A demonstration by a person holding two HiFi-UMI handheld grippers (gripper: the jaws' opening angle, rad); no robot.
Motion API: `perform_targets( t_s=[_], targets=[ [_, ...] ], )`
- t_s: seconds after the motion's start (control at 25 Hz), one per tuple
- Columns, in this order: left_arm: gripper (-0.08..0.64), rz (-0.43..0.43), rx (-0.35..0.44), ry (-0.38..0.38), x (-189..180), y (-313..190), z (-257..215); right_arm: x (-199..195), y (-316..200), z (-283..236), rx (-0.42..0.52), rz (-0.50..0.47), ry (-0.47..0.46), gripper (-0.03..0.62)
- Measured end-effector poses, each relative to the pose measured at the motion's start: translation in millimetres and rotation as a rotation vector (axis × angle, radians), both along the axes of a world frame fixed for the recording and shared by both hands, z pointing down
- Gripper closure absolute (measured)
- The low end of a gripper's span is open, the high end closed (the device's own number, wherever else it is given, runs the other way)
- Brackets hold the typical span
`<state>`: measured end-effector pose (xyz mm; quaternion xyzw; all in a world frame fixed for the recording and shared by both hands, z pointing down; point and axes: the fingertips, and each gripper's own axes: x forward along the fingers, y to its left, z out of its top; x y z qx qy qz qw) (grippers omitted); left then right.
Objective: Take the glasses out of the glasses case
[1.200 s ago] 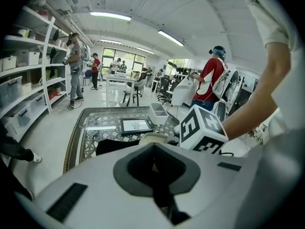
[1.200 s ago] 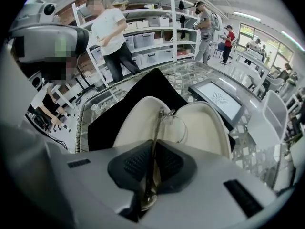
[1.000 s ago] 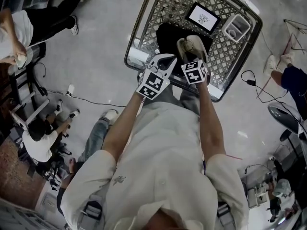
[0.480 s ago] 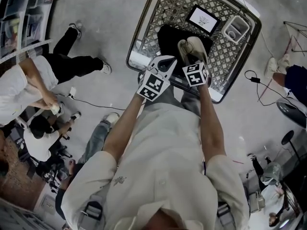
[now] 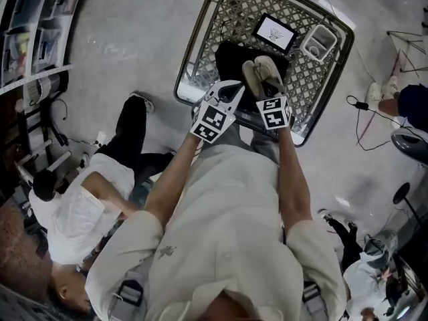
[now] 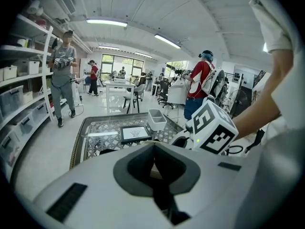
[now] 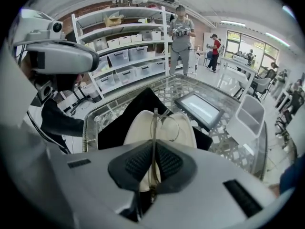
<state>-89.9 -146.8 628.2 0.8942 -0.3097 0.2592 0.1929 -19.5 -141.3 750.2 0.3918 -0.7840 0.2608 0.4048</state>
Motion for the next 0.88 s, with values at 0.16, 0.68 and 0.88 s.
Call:
perform_targets(
  t_s=[0.16, 0.68, 0.88],
  targets=[
    [0.548, 0.003, 0.020, 0.008, 3.3, -3.8, -9.0, 4.0, -1.3, -22.4, 0.047, 0.009, -0.013, 0.575],
    [0.548, 0.018, 0.086, 0.076, 10.5, -21.9, -52.7, 21.3, -15.9, -124.9, 0.266, 0.089, -0.043, 0.575],
    [0.548, 0.028, 0.130, 0.111, 15.5, -30.9, -75.2, 20.1, -19.2, -165.4, 0.351, 0.115, -0.074, 0.575]
  ],
)
